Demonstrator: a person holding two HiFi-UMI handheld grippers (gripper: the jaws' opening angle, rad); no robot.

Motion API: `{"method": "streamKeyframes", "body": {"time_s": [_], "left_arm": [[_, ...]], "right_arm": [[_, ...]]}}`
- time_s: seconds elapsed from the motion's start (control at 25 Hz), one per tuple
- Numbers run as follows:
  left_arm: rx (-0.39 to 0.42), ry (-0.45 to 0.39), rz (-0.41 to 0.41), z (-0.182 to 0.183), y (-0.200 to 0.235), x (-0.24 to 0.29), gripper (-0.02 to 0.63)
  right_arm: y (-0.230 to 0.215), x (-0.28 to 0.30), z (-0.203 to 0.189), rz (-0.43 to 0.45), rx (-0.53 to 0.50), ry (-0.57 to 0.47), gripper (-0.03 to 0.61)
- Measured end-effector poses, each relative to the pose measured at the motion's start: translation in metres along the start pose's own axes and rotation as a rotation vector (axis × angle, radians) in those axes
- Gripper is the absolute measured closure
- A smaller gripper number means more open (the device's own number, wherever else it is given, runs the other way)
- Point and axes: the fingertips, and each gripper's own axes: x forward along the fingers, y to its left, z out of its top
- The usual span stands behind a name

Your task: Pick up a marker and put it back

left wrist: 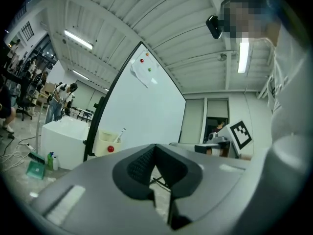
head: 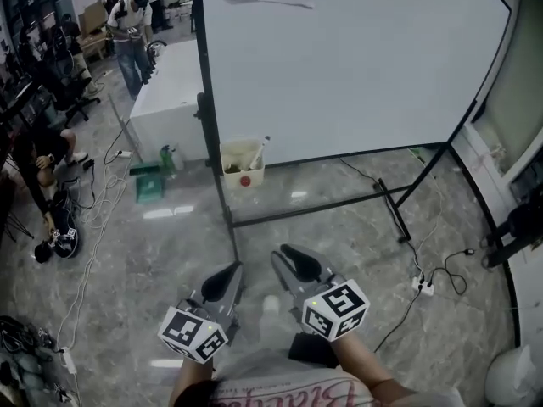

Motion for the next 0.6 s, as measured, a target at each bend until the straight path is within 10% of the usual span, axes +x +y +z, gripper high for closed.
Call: {"method": "streamKeyframes", "body": {"time_s": [0.6], "left_arm": [[0.003,-0.042,0.095,0.035,0.100,0.109,0.614]], "right_arm": [[-0.144,0.180,0.030,-0.044,-0.068,0.083,0.422]]}}
